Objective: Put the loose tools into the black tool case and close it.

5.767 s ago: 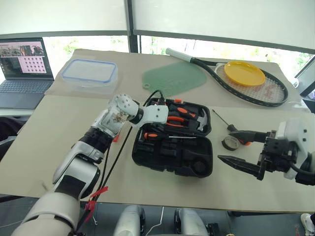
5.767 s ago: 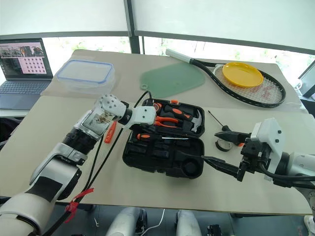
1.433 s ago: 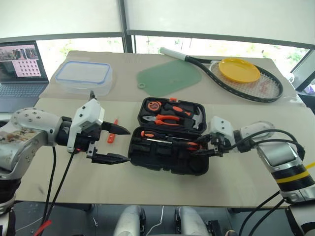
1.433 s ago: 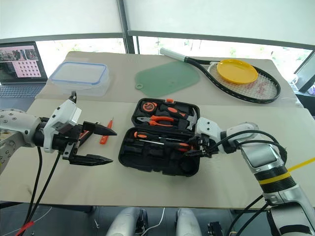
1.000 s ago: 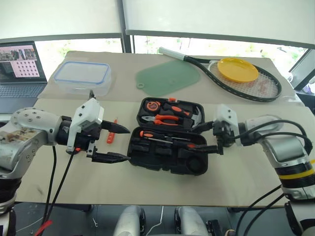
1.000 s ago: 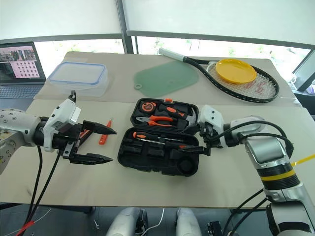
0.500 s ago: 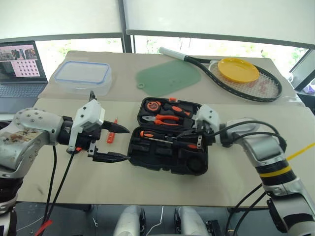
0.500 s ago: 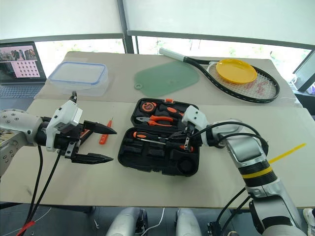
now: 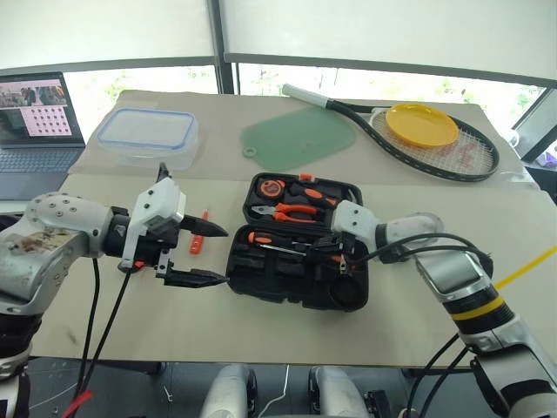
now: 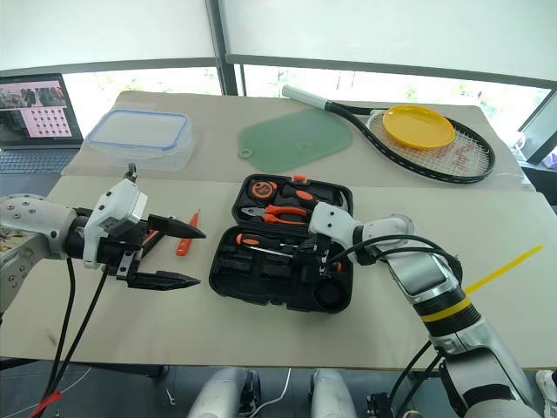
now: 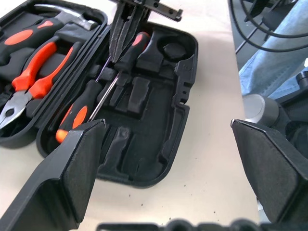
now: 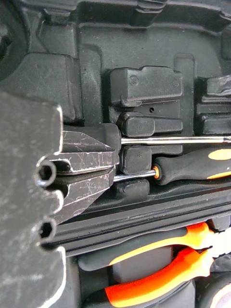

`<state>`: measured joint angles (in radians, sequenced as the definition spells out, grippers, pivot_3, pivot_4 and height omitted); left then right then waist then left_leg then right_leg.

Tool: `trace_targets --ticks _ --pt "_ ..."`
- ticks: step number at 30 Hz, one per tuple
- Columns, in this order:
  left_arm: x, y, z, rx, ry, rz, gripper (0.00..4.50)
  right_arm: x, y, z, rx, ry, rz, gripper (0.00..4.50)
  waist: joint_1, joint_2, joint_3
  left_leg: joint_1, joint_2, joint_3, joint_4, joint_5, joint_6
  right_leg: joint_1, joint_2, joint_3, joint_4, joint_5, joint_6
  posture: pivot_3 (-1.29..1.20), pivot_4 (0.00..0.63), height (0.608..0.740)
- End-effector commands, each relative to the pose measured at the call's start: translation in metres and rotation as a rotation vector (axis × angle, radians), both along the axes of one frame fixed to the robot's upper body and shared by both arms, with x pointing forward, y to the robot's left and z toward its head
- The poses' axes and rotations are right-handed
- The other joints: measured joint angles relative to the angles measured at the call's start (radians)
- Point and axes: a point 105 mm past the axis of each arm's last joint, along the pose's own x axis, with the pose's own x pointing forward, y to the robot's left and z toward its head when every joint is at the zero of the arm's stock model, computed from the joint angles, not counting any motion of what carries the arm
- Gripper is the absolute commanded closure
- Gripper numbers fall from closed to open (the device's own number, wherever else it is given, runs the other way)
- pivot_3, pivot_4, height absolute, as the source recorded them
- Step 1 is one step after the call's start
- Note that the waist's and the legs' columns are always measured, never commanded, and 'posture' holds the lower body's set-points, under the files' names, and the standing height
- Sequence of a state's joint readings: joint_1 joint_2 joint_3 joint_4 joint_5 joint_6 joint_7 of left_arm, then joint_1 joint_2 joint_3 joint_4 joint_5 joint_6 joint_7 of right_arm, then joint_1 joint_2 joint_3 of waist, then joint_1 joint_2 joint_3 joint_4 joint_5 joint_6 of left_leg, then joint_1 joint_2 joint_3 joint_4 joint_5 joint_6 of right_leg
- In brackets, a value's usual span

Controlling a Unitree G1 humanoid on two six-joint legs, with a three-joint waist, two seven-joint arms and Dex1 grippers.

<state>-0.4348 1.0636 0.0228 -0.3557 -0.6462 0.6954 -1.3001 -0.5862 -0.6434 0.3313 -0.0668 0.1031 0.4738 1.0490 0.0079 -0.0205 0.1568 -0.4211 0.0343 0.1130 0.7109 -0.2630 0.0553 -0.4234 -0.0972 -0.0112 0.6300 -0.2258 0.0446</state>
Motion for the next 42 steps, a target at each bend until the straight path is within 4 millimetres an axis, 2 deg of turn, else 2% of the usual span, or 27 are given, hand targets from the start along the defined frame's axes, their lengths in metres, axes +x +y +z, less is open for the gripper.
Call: trace_targets --ticks 1,4,7,12,20,27,30,32,35,38,40,41,42 --pt "0.001 -0.001 0.01 -0.002 -0.057 -0.016 0.0 -0.006 0.009 0.011 0.066 0.055 0.025 4.38 -0.001 0.0 0.0 0.0 0.0 0.0 0.0 0.0 0.0 0.0 0.0 0.0 0.0 0.0 0.0 0.0 0.15 0.738" --pt "0.002 -0.001 0.01 -0.002 -0.058 -0.016 0.0 -0.005 0.012 0.018 0.092 0.058 0.019 4.38 -0.002 0.0 0.0 0.0 0.0 0.0 0.0 0.001 -0.002 -0.001 0.0 0.0 0.0 0.0 0.0 0.0 0.15 0.738" --pt "0.002 -0.002 0.009 -0.004 -0.058 -0.019 0.0 -0.005 0.013 0.014 0.091 0.071 0.012 4.38 -0.003 0.0 0.0 -0.001 0.0 0.0 -0.001 0.002 -0.003 -0.001 0.001 0.0 0.0 0.0 0.0 0.0 0.15 0.738" --pt "0.002 -0.003 0.009 -0.004 -0.059 -0.024 0.0 -0.009 0.008 -0.013 0.049 0.127 -0.011 4.38 0.0 0.0 0.0 -0.001 0.0 0.0 0.0 0.002 -0.003 -0.001 0.0 0.0 0.0 0.0 0.0 0.0 0.15 0.738" --pt "0.003 -0.002 0.008 0.0 -0.057 -0.026 0.0 -0.006 -0.007 -0.038 -0.089 0.122 -0.033 4.38 0.001 0.0 0.0 0.001 0.0 0.0 0.0 0.001 -0.002 0.0 0.0 0.0 0.0 0.0 0.0 0.0 0.15 0.738" --pt "0.006 -0.003 0.008 0.002 -0.063 -0.025 0.0 -0.013 -0.007 -0.051 -0.161 0.141 0.019 4.38 0.003 -0.003 -0.002 0.004 0.0 0.0 0.0 -0.001 0.001 0.003 0.0 0.0 0.0 0.0 -0.001 0.0 0.15 0.738" --pt "0.007 -0.003 0.008 0.004 -0.064 -0.022 0.0 -0.013 -0.008 -0.05 -0.162 0.13 0.023 4.38 0.004 -0.004 -0.002 0.004 0.0 0.0 -0.001 -0.001 0.001 0.003 0.0 0.0 0.0 -0.001 -0.001 0.0 0.15 0.738" --pt "0.008 -0.002 0.007 0.005 -0.068 -0.014 0.0 -0.01 -0.003 -0.04 -0.106 0.119 0.014 4.38 0.004 -0.005 -0.003 0.004 0.0 0.0 0.0 -0.001 0.001 0.004 0.0 0.0 0.0 -0.001 -0.001 0.0 0.15 0.738" --pt "0.011 0.003 0.004 0.006 -0.073 0.032 0.0 -0.005 0.011 0.006 0.105 0.083 0.004 4.38 0.003 -0.005 -0.003 0.004 0.0 0.0 0.0 -0.001 0.001 0.004 0.0 0.0 0.0 -0.001 -0.001 0.0 0.15 0.738" --pt "0.016 0.017 -0.003 0.026 -0.092 0.139 0.0 -0.01 0.01 0.052 0.273 0.061 0.021 4.38 0.0 -0.004 -0.002 0.003 0.001 0.0 -0.001 0.0 0.0 0.001 0.0 0.001 0.001 -0.001 -0.001 0.0 0.15 0.738" --pt "0.022 0.047 -0.006 0.014 -0.12 0.368 0.0 -0.025 0.002 0.088 0.382 0.063 0.081 3.88 -0.004 -0.001 0.001 0.0 0.001 0.0 -0.002 0.0 -0.001 -0.002 0.0 0.001 0.001 0.0 -0.002 0.0 0.15 0.738" --pt "0.022 0.062 -0.007 0.003 -0.124 0.479 0.0 -0.034 -0.001 0.1 0.408 0.063 0.117 3.75 -0.008 0.0 0.001 0.0 0.002 0.0 -0.002 0.002 -0.004 -0.002 0.0 0.001 0.001 0.0 -0.002 0.0 0.15 0.738" --pt "0.02 0.072 -0.008 -0.003 -0.126 0.548 0.0 -0.04 -0.003 0.107 0.421 0.064 0.139 3.43 -0.01 0.0 0.002 -0.001 0.002 0.0 -0.002 0.003 -0.004 -0.004 0.0 0.001 0.001 0.0 -0.002 0.0 0.15 0.738"
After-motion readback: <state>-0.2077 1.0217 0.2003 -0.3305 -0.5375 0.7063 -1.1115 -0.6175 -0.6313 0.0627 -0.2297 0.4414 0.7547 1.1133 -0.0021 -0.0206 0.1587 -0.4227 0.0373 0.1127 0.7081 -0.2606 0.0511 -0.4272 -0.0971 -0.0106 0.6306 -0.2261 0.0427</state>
